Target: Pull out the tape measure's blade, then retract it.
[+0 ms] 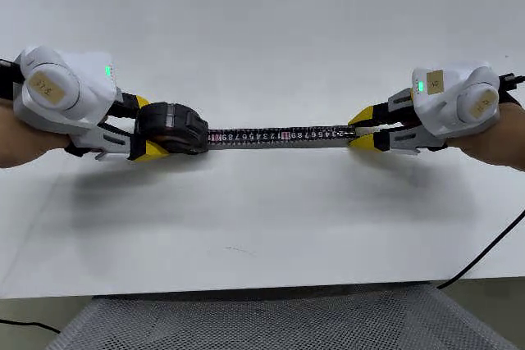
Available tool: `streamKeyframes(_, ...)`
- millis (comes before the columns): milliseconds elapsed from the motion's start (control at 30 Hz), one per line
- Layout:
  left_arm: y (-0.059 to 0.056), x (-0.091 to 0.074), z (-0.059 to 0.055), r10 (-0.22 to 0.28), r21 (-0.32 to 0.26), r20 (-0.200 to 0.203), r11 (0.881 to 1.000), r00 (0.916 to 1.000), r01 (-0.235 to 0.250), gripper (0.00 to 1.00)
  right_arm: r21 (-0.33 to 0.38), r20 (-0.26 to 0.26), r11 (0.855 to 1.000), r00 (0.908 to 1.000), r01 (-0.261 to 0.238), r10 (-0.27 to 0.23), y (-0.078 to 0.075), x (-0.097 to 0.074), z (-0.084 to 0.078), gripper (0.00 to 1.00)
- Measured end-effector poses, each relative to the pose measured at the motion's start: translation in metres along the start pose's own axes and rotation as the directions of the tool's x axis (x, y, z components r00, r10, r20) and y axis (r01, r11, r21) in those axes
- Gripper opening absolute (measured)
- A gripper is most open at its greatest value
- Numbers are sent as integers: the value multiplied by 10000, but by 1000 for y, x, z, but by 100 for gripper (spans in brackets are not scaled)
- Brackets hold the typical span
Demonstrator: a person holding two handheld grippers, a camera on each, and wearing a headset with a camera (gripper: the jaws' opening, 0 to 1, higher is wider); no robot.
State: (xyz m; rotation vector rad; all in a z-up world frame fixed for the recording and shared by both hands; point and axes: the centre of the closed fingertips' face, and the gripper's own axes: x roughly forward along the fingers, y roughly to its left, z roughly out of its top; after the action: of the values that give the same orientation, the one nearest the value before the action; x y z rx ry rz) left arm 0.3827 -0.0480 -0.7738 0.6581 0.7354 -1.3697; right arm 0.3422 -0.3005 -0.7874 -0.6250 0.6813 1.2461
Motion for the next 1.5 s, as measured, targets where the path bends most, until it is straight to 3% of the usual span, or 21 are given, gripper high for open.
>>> streamKeyframes(1000,0,1,0,5,24,-92,10000,10000,-5,28,72,-577,9999,9983,-125,129,-4,-21,-27,9)
streamKeyframes(1500,-1,1,1,84,-212,-126,9997,9999,-87,29,323,-726,9995,9974,63,-40,-6,-20,-27,10)
